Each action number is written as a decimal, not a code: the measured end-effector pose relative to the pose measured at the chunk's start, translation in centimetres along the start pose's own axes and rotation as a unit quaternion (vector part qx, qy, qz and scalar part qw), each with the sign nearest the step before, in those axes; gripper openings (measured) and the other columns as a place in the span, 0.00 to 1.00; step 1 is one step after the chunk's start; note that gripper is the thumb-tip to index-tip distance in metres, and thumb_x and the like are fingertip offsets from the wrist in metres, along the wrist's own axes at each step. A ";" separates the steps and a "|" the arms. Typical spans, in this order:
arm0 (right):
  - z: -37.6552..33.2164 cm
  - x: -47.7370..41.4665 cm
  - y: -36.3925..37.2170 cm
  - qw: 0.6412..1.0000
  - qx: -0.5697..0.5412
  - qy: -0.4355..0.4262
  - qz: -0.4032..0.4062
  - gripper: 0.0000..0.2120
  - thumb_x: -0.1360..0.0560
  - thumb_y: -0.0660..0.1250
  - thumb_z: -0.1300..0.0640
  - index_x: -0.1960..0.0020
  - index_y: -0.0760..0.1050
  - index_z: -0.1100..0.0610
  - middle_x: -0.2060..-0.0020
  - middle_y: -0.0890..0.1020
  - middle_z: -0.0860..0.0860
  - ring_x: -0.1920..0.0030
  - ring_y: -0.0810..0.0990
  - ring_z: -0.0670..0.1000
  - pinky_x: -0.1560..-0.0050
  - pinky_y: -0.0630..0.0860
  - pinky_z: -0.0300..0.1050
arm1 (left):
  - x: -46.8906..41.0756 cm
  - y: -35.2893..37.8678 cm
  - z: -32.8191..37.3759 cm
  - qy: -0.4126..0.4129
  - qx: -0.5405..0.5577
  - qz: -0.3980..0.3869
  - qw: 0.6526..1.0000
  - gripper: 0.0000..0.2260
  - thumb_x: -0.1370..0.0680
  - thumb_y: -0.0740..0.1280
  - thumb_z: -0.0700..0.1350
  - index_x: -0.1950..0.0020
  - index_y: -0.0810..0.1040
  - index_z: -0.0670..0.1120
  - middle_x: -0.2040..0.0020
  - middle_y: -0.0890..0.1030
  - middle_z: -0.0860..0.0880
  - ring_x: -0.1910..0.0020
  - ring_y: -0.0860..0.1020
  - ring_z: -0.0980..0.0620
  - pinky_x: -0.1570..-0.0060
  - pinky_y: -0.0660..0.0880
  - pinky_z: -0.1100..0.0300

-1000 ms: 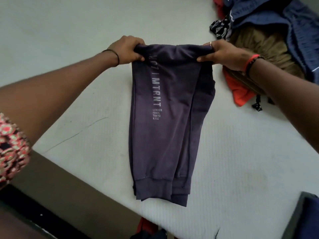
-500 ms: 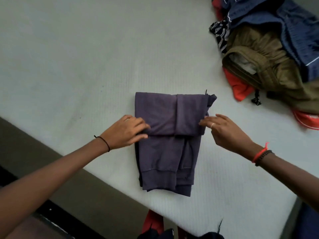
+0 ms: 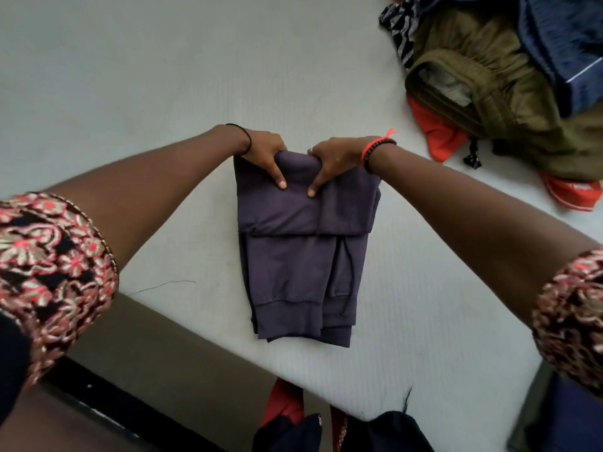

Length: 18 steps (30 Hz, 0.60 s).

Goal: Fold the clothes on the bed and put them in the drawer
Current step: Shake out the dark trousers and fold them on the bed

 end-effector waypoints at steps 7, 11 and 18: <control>5.7 2.6 1.0 0.992 -0.093 0.053 -0.060 0.23 0.45 0.79 0.39 0.55 0.78 0.49 0.58 0.84 0.45 0.57 0.82 0.48 0.54 0.81 0.46 | -0.2 0.5 0.0 0.024 0.013 0.039 0.999 0.16 0.30 0.74 0.54 0.61 0.74 0.43 0.63 0.76 0.47 0.61 0.74 0.47 0.67 0.68 0.60; 7.8 3.4 0.3 0.992 -0.106 0.065 -0.024 0.19 0.38 0.79 0.47 0.53 0.77 0.53 0.55 0.82 0.49 0.57 0.79 0.51 0.61 0.78 0.43 | -0.4 -0.2 0.7 0.033 -0.026 0.080 0.996 0.17 0.29 0.73 0.53 0.62 0.73 0.41 0.56 0.77 0.38 0.60 0.73 0.44 0.62 0.65 0.57; 9.7 5.3 -4.6 0.984 -0.105 0.079 0.123 0.19 0.35 0.78 0.54 0.46 0.78 0.55 0.52 0.80 0.53 0.52 0.76 0.53 0.53 0.70 0.42 | 1.1 -5.9 2.8 0.039 -0.160 0.246 0.955 0.17 0.25 0.69 0.54 0.45 0.79 0.43 0.46 0.73 0.40 0.48 0.73 0.39 0.53 0.70 0.49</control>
Point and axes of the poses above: each hand's wrist, its own x-axis away from the middle knuckle, its own y-axis out of the palm, z = x × y, the point moved 5 cm from there along -x, towards the middle knuckle
